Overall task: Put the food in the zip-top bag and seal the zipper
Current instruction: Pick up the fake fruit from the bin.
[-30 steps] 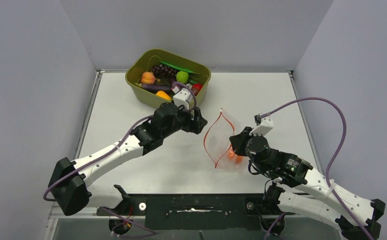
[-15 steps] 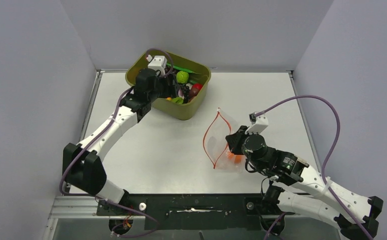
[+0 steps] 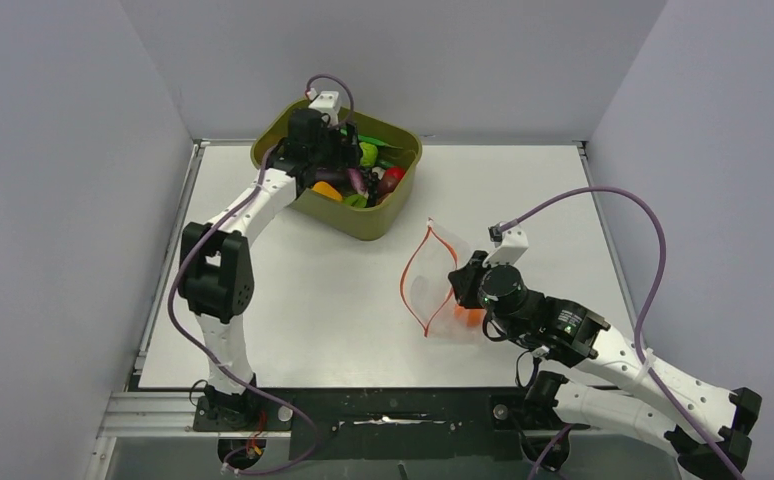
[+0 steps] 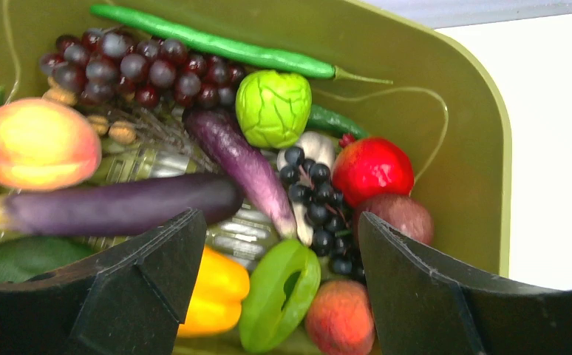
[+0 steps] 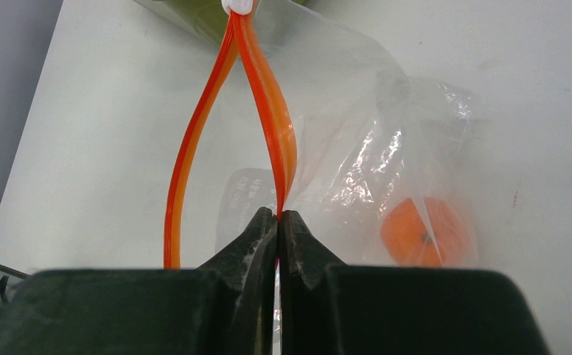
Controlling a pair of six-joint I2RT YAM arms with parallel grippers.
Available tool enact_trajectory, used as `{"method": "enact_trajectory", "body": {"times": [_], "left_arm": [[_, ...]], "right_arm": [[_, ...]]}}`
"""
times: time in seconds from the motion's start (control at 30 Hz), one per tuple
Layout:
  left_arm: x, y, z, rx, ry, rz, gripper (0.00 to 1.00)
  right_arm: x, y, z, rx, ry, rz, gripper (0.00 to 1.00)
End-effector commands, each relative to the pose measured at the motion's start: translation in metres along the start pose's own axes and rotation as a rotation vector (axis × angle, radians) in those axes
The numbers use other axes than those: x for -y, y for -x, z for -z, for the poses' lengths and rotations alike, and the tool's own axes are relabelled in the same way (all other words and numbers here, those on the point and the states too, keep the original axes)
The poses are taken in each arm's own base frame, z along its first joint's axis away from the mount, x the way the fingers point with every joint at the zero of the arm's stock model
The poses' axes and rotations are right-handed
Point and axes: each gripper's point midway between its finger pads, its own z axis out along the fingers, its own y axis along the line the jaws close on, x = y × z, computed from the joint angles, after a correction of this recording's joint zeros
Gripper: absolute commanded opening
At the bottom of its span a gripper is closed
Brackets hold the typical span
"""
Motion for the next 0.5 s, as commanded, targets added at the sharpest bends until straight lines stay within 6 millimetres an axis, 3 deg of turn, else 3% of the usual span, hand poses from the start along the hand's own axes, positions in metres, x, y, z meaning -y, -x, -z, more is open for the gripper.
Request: {"method": "enact_trajectory", "body": {"times": [0.0, 0.17, 0.47], "left_arm": [[0.017, 0.033, -0.018, 0.085, -0.100, -0.060, 0.75], [0.019, 0.027, -0.049, 0.067, -0.128, -0.054, 0.75], [0.003, 0.007, -0.093, 0.057, -0.087, -0.099, 0.75]], "right_arm": [[-0.012, 0.024, 0.007, 0.063, 0.048, -0.040, 0.00], [-0.007, 0.027, 0.010, 0.069, 0.028, -0.034, 0.00], [-0.007, 0.036, 0.010, 0.071, 0.011, 0.001, 0.00]]}}
